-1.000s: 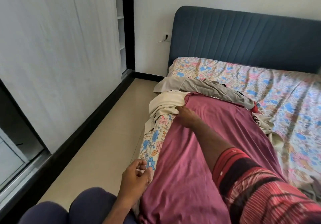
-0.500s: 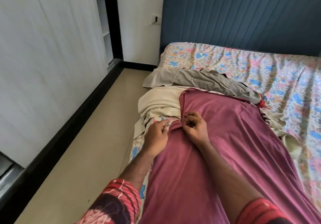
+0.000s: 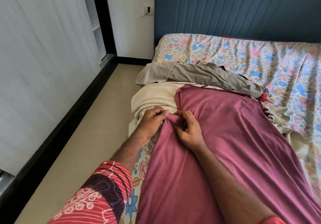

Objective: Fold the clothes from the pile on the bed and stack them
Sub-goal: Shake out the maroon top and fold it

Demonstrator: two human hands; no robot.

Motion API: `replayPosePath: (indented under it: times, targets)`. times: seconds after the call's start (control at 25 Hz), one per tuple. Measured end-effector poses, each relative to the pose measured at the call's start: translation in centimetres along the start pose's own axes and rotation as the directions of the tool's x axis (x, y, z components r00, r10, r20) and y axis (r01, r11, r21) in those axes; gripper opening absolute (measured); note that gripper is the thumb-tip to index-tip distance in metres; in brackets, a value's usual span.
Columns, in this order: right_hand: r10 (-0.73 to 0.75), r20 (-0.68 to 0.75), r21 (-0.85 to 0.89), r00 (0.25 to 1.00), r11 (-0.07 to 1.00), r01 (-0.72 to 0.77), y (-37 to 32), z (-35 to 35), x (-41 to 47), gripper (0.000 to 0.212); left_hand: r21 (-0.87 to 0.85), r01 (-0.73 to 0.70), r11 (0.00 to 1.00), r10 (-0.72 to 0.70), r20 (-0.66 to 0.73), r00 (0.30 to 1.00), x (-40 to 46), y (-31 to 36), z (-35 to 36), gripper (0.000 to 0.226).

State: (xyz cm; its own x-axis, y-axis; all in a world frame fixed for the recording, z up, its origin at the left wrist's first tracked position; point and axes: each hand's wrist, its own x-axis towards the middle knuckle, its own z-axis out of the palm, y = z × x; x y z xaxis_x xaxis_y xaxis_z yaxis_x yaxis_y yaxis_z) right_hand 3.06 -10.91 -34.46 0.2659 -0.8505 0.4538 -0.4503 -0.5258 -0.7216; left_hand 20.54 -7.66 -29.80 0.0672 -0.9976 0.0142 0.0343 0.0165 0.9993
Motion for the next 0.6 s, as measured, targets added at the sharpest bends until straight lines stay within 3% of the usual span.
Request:
replayPosePath:
  times: [0.16, 0.32, 0.48, 0.52, 0.6]
  targets:
    - [-0.012, -0.091, 0.058, 0.996, 0.998, 0.017, -0.2, -0.2, 0.0, 0.031, -0.011, 0.070, 0.998, -0.068, 0.114, 0.991, 0.3, 0.7, -1.5, 0.023]
    - [-0.021, -0.182, 0.074, 0.983, 0.997, 0.035, -0.3, -0.1, 0.1, 0.015, 0.205, 0.111, 0.972, -0.159, 0.235, 0.959, 1.0, 1.6, -2.9, 0.032]
    - [-0.006, -0.152, 0.071, 0.988, 0.997, 0.017, 0.1, 0.2, 0.2, 0.010, 0.653, 0.046, 0.756, -0.400, 0.405, 0.822, 1.6, 2.7, -5.5, 0.028]
    - [-0.007, -0.132, 0.067, 0.991, 0.998, 0.016, 0.3, 0.3, 0.1, 0.012, 0.710, 0.023, 0.704, -0.428, 0.399, 0.811, 1.7, 2.7, -6.2, 0.021]
    - [-0.011, -0.098, 0.028, 0.995, 1.000, 0.014, 0.4, 0.6, 0.1, 0.020, 0.828, -0.021, 0.561, -0.400, 0.294, 0.868, 2.0, 2.4, -7.3, 0.017]
